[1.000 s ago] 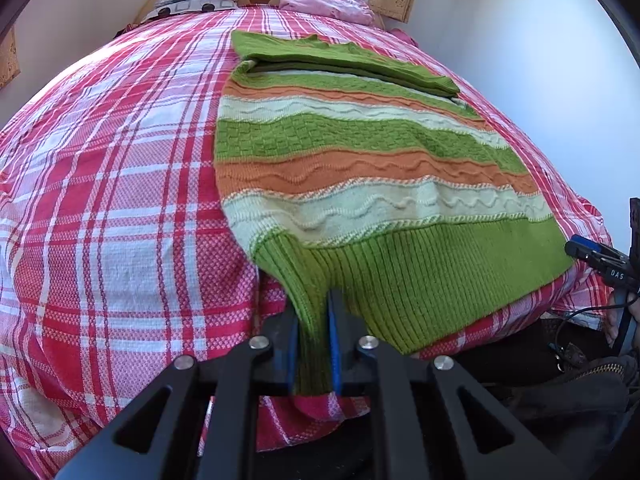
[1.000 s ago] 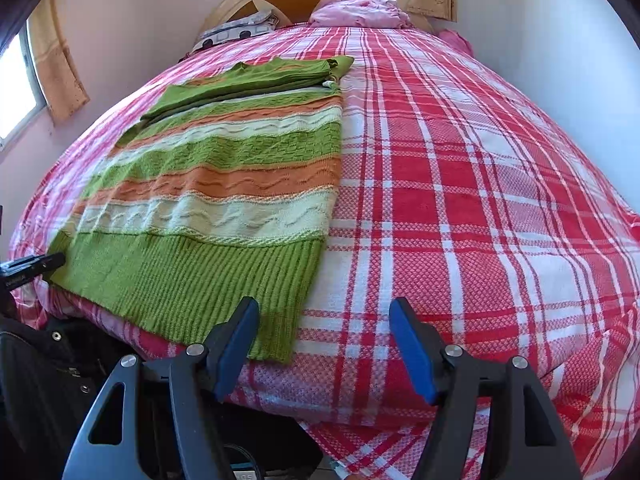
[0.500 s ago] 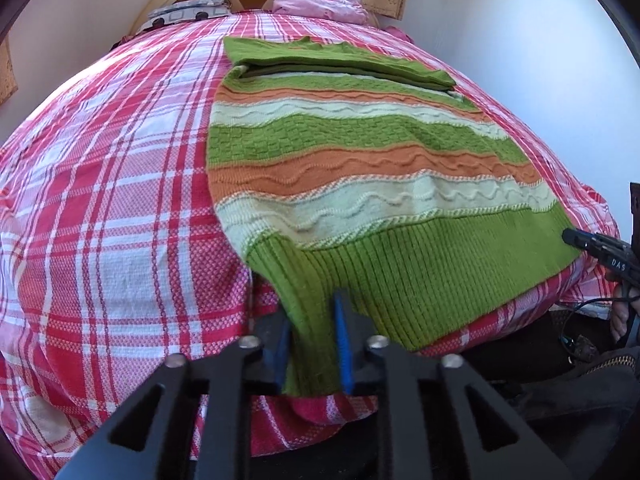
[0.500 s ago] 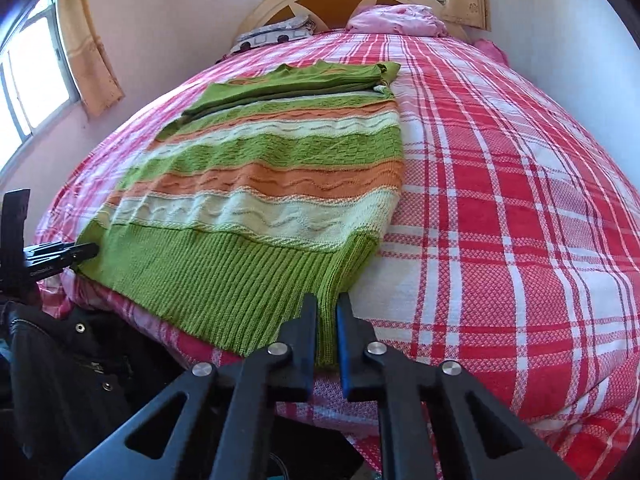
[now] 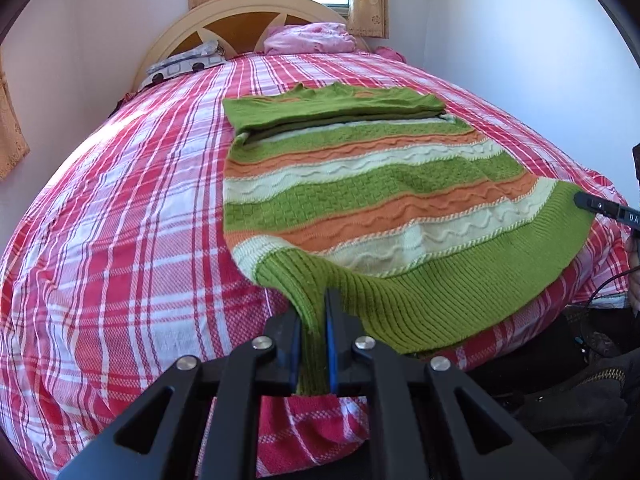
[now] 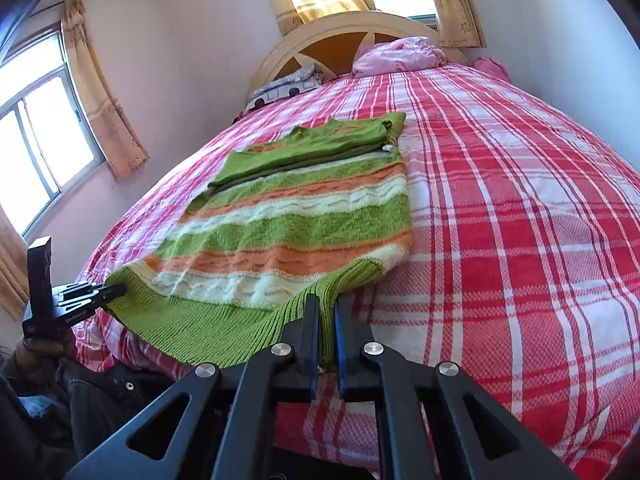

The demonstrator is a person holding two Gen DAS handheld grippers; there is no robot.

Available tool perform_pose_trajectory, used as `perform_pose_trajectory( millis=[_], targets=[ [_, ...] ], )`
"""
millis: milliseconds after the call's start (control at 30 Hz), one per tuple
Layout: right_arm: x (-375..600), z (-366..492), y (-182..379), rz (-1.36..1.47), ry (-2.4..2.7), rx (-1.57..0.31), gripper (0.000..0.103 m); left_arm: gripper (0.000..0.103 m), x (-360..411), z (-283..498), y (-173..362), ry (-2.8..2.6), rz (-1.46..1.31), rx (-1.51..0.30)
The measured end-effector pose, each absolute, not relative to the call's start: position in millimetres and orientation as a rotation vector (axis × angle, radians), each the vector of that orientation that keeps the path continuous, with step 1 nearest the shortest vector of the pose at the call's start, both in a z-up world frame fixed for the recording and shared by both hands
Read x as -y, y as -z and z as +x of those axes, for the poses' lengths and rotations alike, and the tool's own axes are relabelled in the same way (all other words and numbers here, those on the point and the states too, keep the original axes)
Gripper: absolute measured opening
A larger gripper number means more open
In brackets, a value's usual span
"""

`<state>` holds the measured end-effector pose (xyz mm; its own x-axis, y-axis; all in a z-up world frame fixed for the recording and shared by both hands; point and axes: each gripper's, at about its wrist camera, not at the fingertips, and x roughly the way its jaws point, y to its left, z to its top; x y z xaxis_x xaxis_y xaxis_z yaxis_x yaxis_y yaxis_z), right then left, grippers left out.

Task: Fold small clothes
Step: 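Lift the hem with both tools and fold it toward the collar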

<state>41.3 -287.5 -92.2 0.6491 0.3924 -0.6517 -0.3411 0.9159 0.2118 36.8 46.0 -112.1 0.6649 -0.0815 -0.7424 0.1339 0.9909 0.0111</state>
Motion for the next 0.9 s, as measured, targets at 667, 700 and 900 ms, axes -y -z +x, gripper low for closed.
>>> perform_pose_trajectory(
  millis=[667,700,900],
  targets=[
    [296,87,50,0.12,-0.416,-0.639,0.005,0.011,-75,86,79,0.173,-0.145,-0.749],
    [295,91,46,0.12,-0.417,-0.631,0.005,0.011,-75,90,76,0.174,-0.149,-0.74],
    [289,123,19,0.128,-0.425,-0.574,0.005,0.01,-84,122,62,0.179,-0.195,-0.699]
  ],
)
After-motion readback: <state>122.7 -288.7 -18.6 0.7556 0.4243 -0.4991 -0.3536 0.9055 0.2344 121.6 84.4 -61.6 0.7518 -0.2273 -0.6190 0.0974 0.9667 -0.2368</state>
